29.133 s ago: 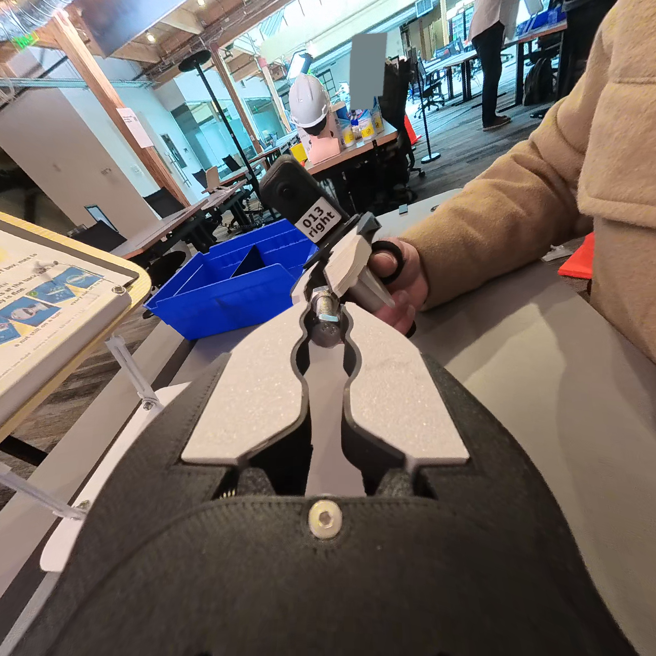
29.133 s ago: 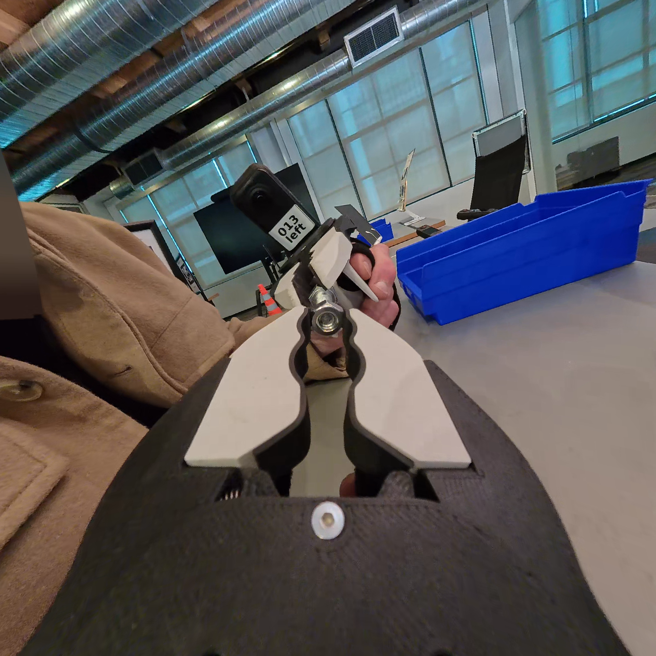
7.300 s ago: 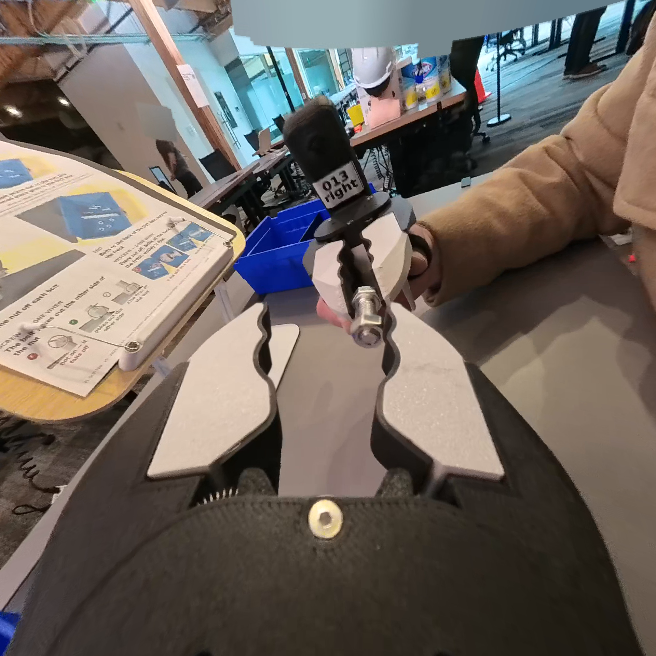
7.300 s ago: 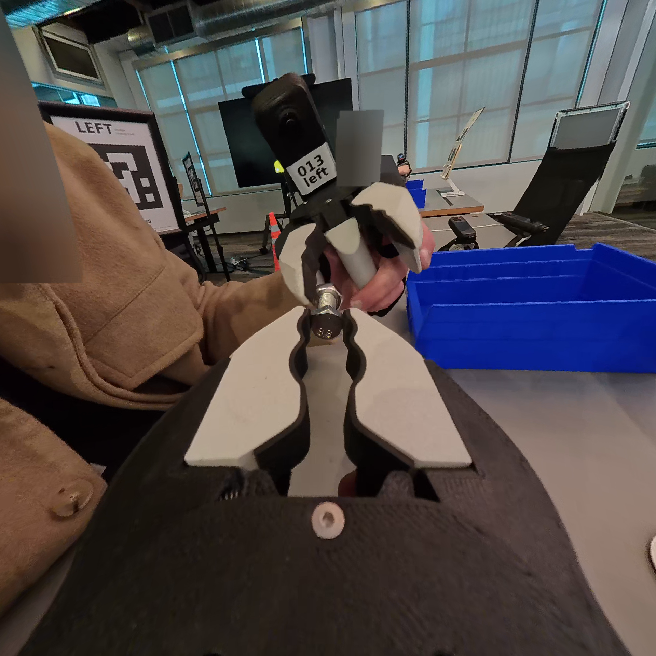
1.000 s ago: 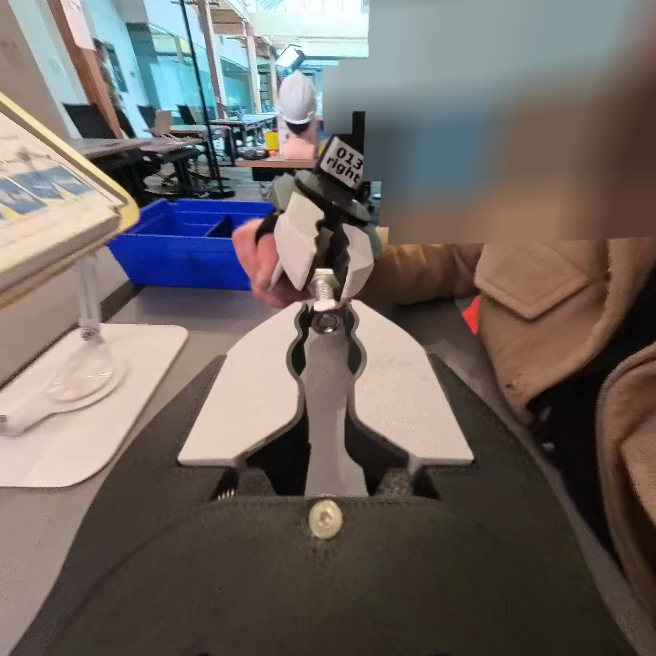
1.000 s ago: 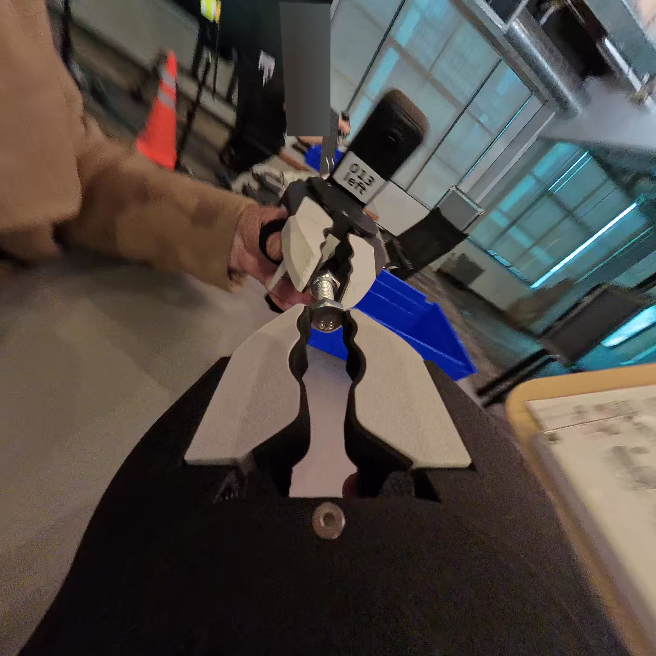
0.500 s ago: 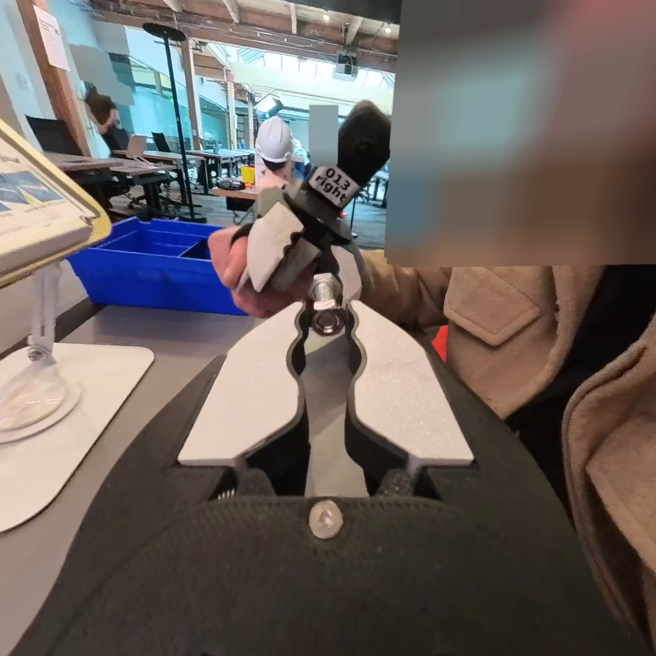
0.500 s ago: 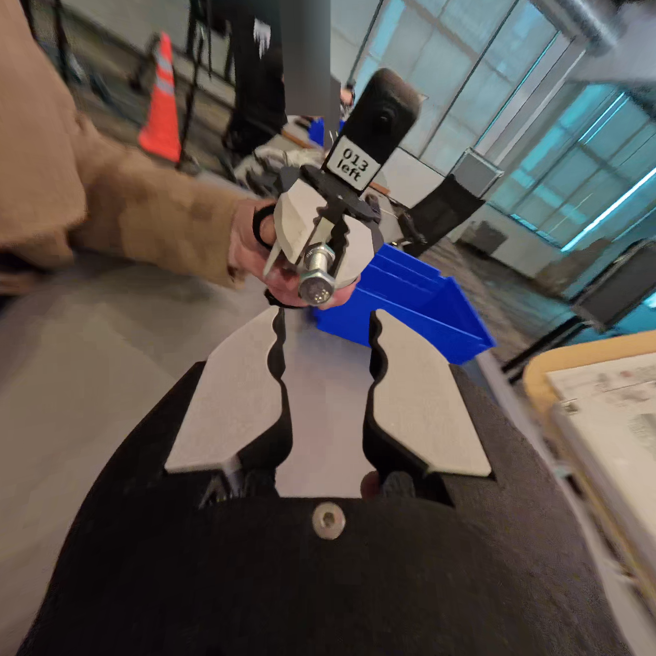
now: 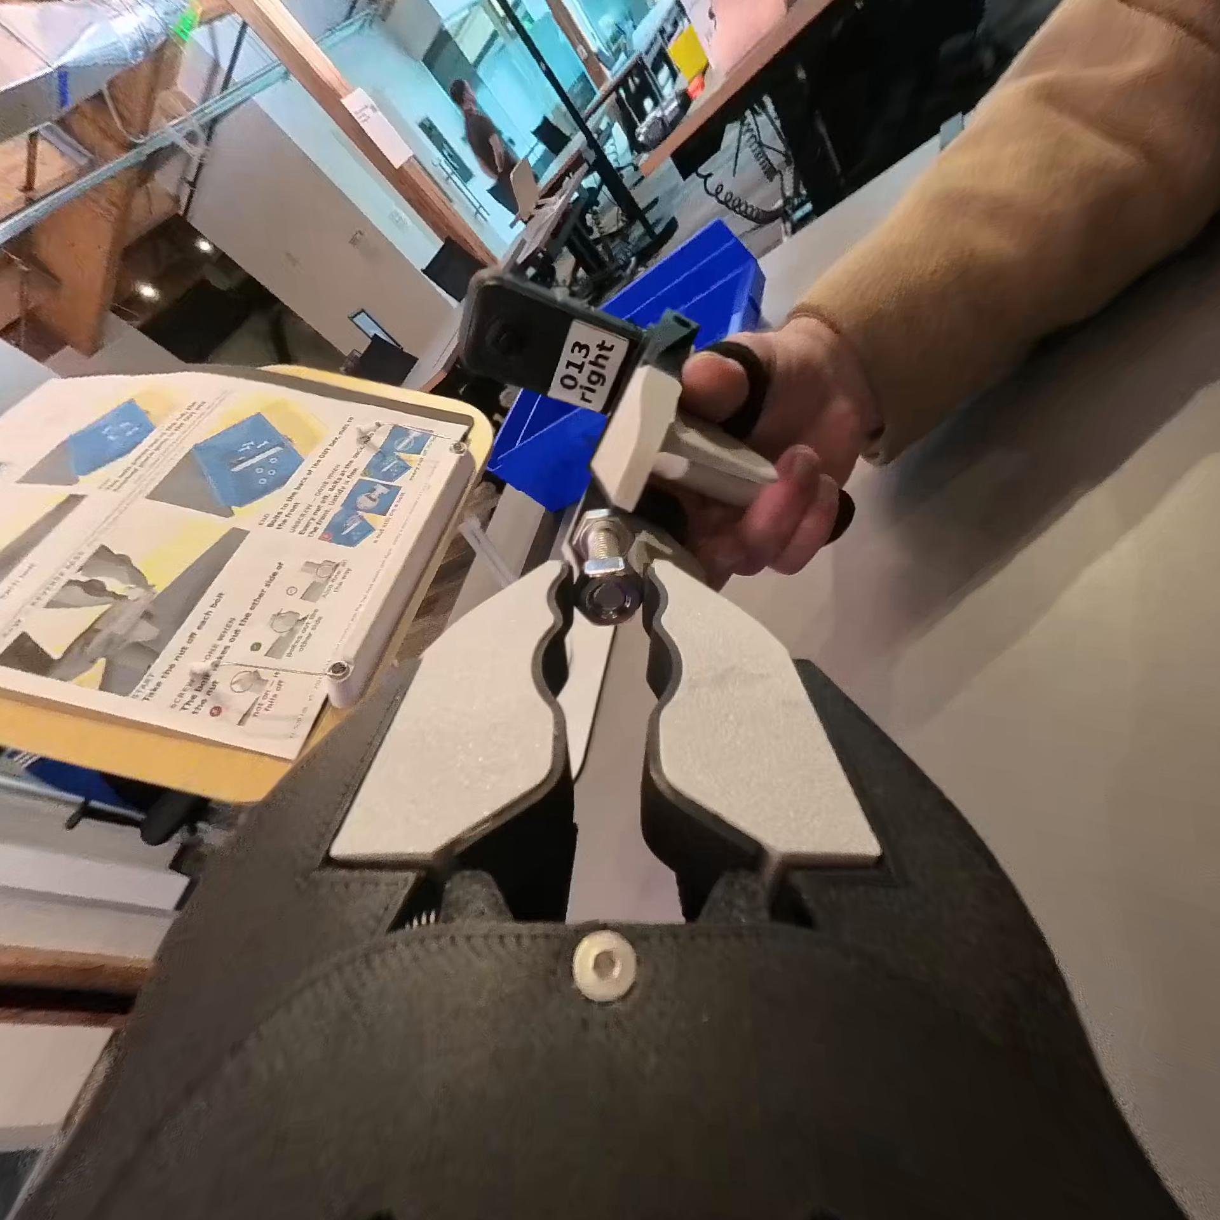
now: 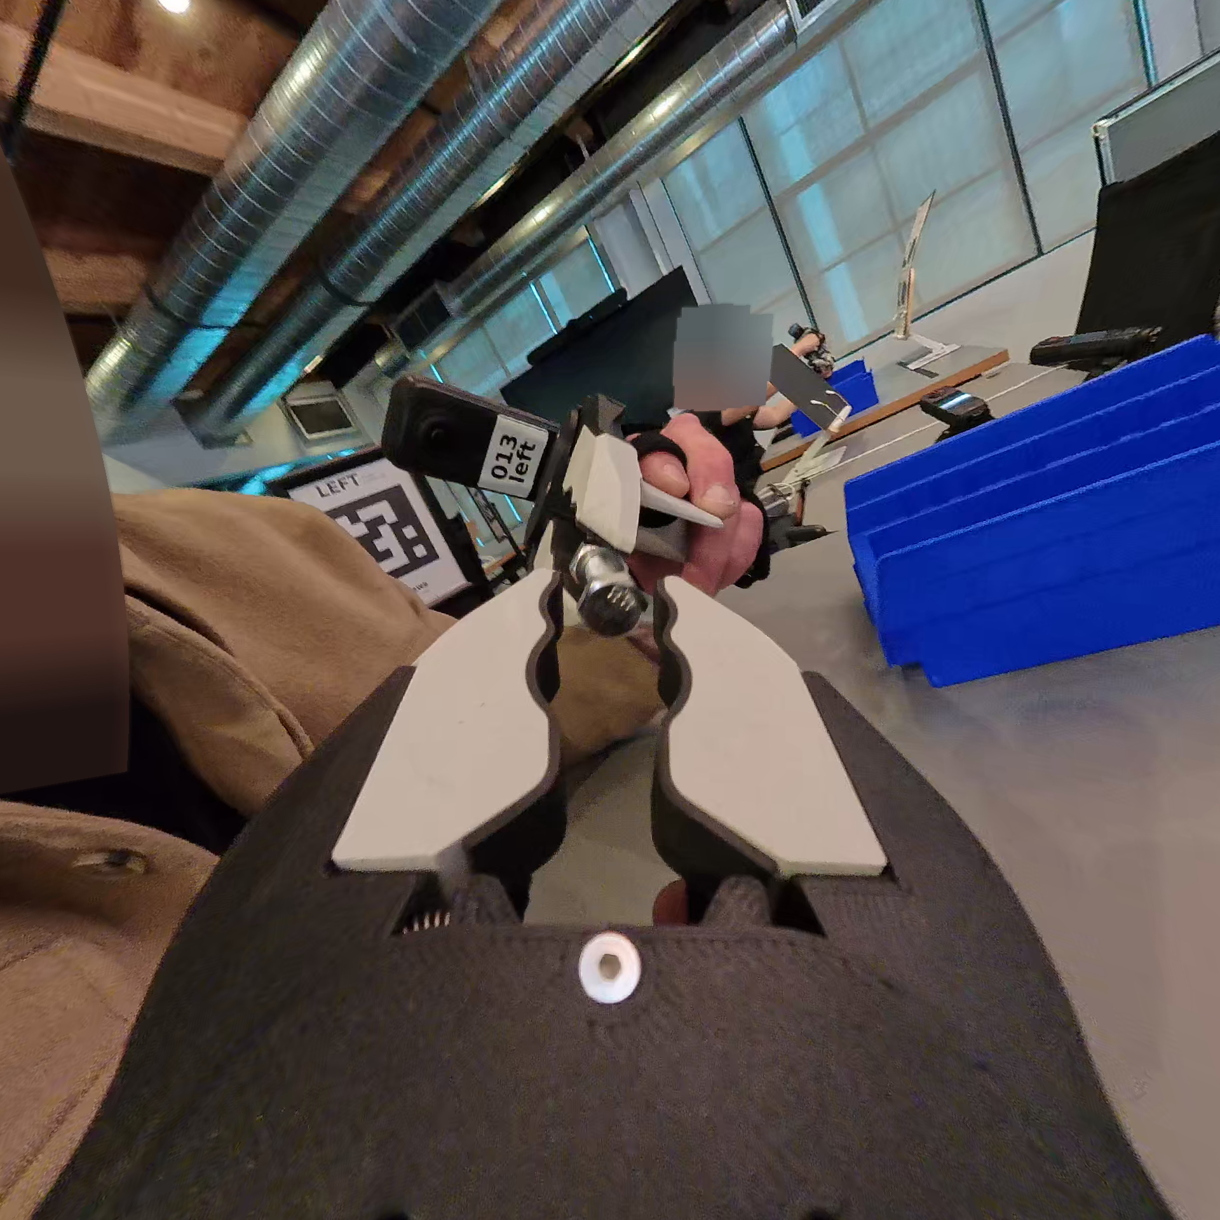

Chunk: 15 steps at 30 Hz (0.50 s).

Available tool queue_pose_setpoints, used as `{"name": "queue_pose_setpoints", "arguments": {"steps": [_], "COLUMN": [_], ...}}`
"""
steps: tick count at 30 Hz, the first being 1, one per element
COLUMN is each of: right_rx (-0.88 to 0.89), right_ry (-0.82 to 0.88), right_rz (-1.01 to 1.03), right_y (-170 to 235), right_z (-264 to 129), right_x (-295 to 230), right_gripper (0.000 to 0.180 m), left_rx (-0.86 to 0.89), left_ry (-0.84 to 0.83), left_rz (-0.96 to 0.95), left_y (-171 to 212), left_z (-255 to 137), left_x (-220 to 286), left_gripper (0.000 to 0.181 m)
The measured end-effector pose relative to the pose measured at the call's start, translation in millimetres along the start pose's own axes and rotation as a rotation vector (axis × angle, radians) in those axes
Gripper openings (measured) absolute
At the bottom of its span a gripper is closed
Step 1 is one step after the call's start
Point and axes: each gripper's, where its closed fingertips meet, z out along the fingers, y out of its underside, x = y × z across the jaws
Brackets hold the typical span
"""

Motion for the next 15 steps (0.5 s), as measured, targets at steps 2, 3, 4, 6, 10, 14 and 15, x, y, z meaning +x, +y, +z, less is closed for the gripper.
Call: {"name": "queue_pose_setpoints", "arguments": {"steps": [2, 3, 4, 6, 10, 14, 15], "right_rx": [0.003, 0.004, 0.003, 0.004, 0.0, -0.026, -0.048], "right_ry": [-0.011, -0.012, -0.017, -0.028, -0.017, 0.047, 0.072], "right_rz": [0.023, 0.023, 0.022, 0.029, -0.03, -0.201, -0.272], "right_y": [0.9, 1.1, 1.3, 0.3, -1.3, -0.7, -0.2], "right_z": [-0.2, -0.3, -0.3, 0.0, 0.1, -0.9, -1.5], "right_x": [0.4, 0.3, -0.4, -2.6, -5.6, -4.7, -4.9], "right_gripper": [0.02, 0.02, 0.02, 0.019, 0.019, 0.019, 0.019], "left_rx": [-0.002, -0.003, -0.001, 0.009, 0.017, 0.062, 0.087], "left_ry": [0.006, 0.003, 0.005, -0.005, -0.012, 0.062, 0.101], "left_rz": [0.01, 0.016, 0.021, 0.036, 0.041, -0.132, -0.213], "left_y": [-1.2, -1.0, -1.4, -4.5, -8.1, -7.4, -7.9], "left_z": [1.0, 1.2, 1.2, 0.5, 0.2, 1.1, 1.6], "left_x": [2.3, 2.3, 3.1, 2.9, 3.1, 4.0, 4.7], "left_gripper": [0.019, 0.019, 0.019, 0.019, 0.019, 0.019, 0.019]}}
